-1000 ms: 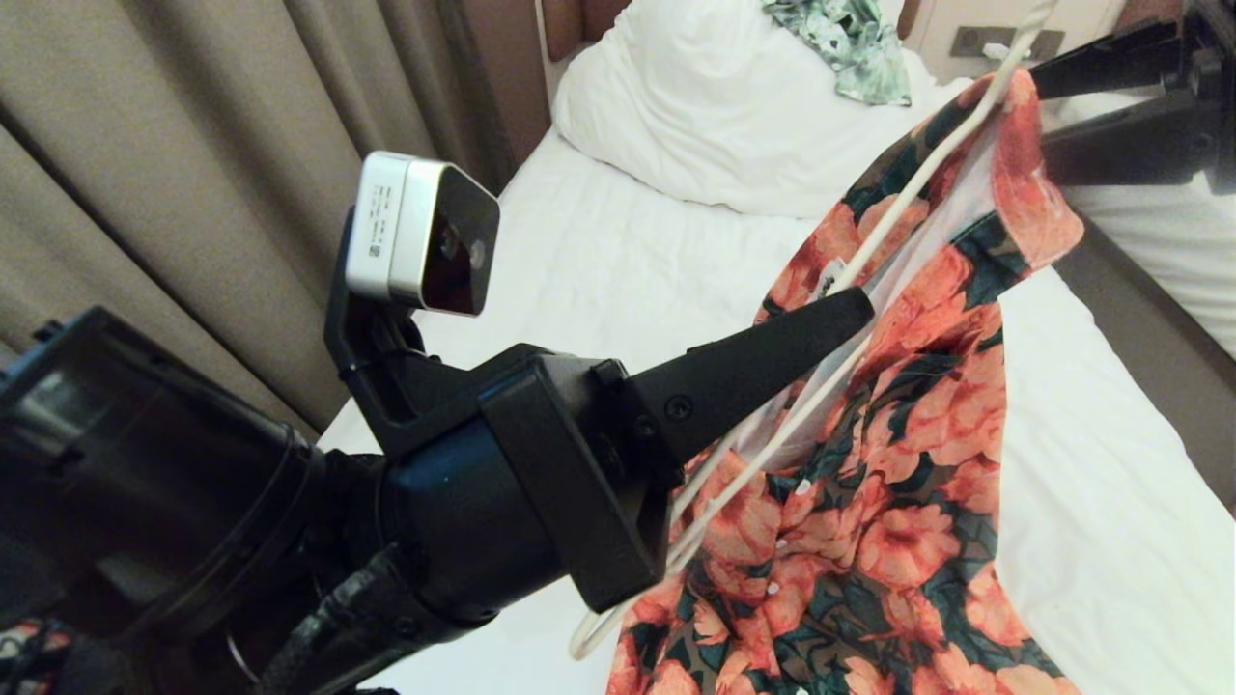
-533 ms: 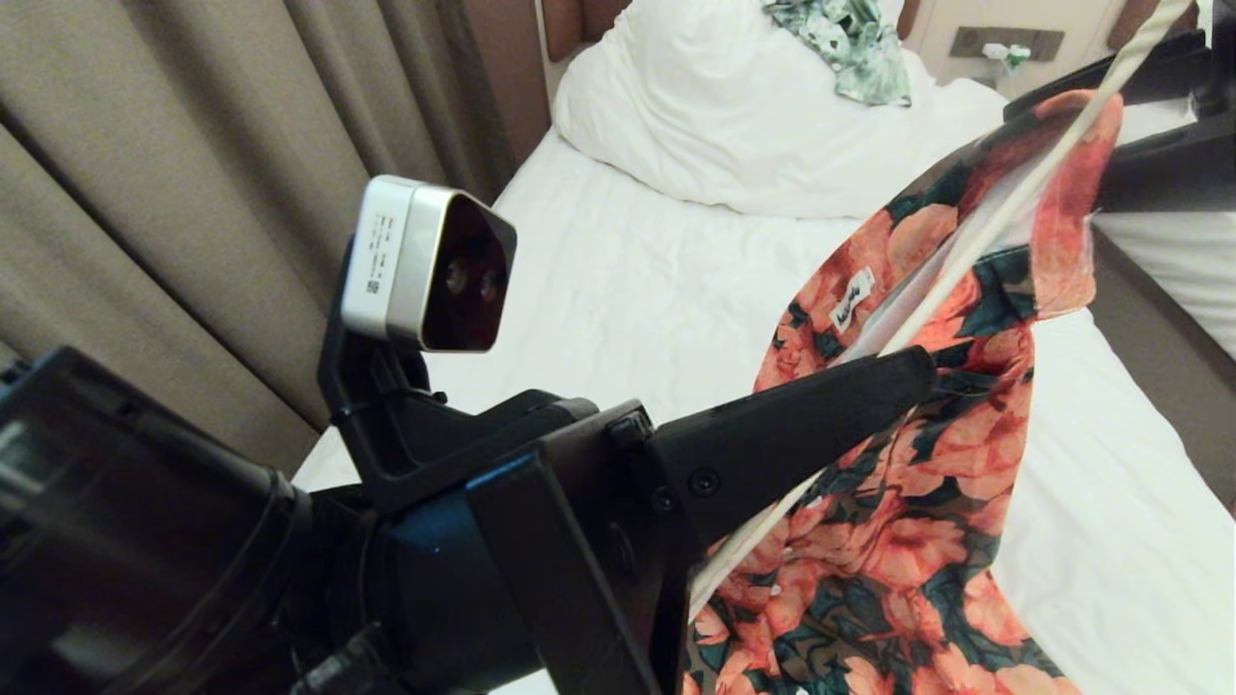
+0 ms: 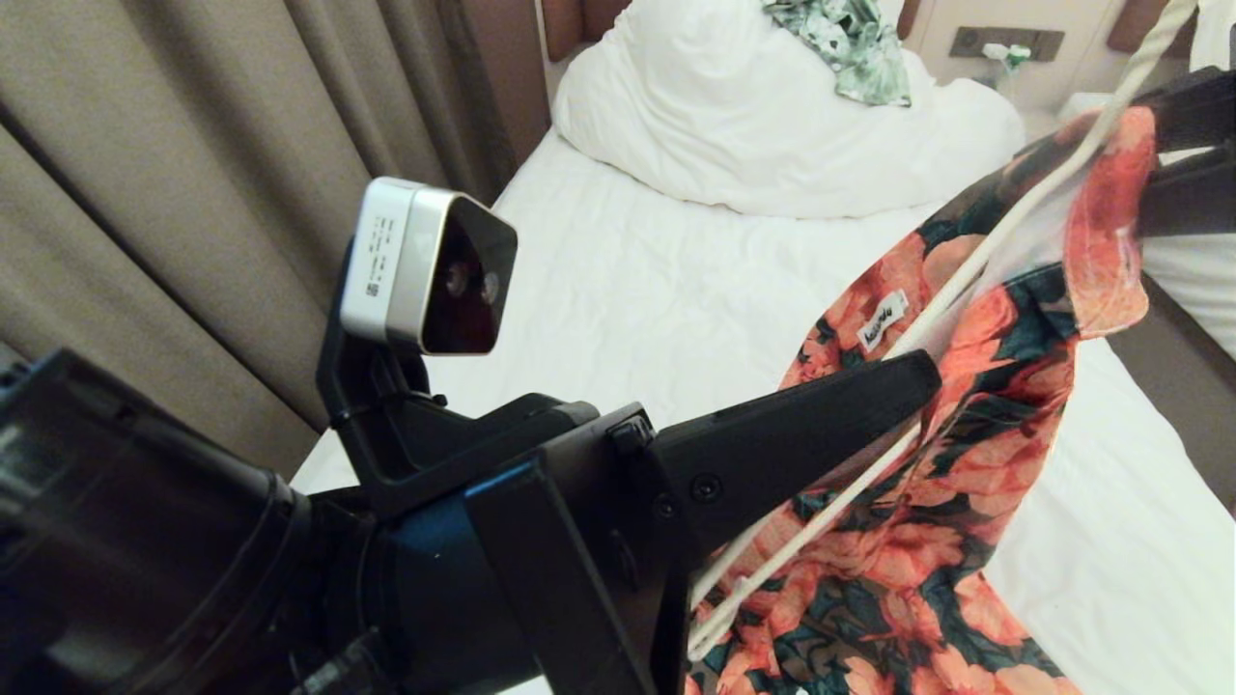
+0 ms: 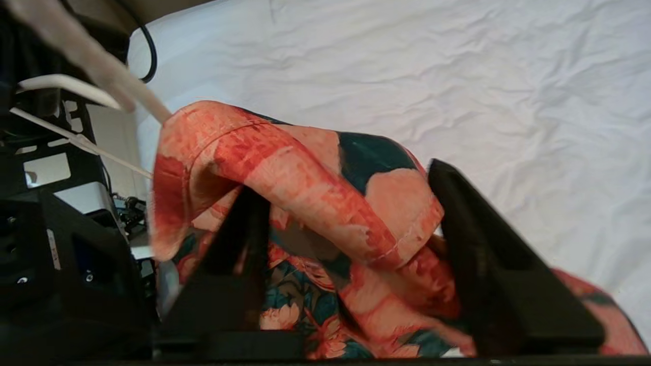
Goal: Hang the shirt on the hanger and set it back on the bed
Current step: Hook the other side of the shirt onto the hanger
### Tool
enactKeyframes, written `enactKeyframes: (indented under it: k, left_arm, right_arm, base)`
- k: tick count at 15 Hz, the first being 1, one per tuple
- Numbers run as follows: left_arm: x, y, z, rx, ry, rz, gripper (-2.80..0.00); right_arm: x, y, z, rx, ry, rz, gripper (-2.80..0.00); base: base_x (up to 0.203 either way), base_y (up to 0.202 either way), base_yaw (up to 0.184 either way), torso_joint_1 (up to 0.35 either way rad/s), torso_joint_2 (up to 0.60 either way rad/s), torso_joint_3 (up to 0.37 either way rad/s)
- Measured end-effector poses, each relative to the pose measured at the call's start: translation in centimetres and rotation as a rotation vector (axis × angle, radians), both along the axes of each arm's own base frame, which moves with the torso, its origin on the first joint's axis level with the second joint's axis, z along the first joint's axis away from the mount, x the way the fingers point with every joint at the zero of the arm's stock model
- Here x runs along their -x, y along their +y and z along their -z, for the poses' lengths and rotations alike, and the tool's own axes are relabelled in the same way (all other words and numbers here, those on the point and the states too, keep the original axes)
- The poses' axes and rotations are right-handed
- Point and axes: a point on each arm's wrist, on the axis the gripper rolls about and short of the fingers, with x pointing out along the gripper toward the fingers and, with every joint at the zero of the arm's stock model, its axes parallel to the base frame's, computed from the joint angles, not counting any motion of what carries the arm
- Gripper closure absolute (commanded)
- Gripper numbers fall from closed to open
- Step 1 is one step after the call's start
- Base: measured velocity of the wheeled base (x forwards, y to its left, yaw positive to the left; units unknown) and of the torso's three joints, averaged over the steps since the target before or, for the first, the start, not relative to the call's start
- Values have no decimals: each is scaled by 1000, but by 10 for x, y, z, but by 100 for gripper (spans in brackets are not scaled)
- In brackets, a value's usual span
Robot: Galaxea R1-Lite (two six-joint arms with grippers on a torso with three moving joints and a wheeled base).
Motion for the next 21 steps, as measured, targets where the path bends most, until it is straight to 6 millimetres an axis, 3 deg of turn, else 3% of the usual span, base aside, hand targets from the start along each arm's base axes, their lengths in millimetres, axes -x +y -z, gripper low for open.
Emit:
enactKeyframes:
  k: [4,10,15,16,21]
  left_arm:
    - [-11,4,0,-7,-9,-30,0]
    - [-51,35,0,-83,-128,24,0]
    - [-59,46,-5,-185,-119,-2,0]
    - [-59,48,-7,-184,-121,-10,-280]
    - [-63,59,-13,-175,-140,-41,-280]
  right_arm:
    - [6,-1,4,19,45,-13,0]
    - [20,1,6,27,102,-73,0]
    - [26,2,6,30,108,-91,0]
    - [26,2,6,30,108,-92,0]
    - [22,4,12,45,139,-93,0]
  base:
    - [0,0,0,0,0,0]
    - [0,0,0,0,0,0]
    - [0,0,0,0,0,0]
    - [0,0,0,0,0,0]
    - [0,0,0,0,0,0]
